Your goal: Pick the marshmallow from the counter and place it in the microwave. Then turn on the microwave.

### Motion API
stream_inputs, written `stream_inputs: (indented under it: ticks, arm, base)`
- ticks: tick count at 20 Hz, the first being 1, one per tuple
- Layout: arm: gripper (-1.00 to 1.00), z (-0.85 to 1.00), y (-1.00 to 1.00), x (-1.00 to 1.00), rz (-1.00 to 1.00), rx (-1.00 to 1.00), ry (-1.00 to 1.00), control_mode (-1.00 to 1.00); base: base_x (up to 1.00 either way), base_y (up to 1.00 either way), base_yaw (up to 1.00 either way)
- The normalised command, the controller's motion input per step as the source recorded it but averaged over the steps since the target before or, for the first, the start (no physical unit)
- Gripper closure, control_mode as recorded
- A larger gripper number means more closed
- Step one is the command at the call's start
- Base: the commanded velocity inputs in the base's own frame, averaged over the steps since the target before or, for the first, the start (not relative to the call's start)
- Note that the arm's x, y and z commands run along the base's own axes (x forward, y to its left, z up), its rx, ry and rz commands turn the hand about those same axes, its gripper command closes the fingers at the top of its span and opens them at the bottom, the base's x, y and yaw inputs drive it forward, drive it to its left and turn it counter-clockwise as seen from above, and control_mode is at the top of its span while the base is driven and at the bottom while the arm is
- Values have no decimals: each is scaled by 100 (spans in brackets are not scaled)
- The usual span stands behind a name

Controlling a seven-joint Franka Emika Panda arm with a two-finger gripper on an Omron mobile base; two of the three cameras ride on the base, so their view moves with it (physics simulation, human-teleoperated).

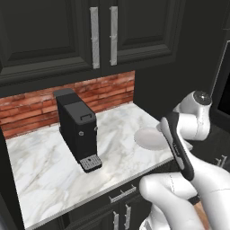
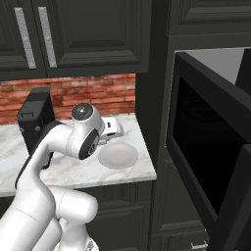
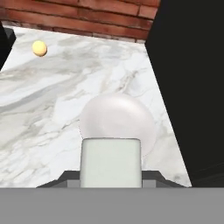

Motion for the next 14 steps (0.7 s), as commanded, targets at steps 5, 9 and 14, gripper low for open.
stream_inputs:
  ticks: [5,9,14]
  arm:
    - [100,39,4,-32,-4,4,-2,-100]
    - [100,36,6,-28,-5,3,-2,-100]
    - [100,33,8,-33,-6,2,-3,-100]
  base:
    - [0,0,0]
    - [0,0,0]
    - [0,0,0]
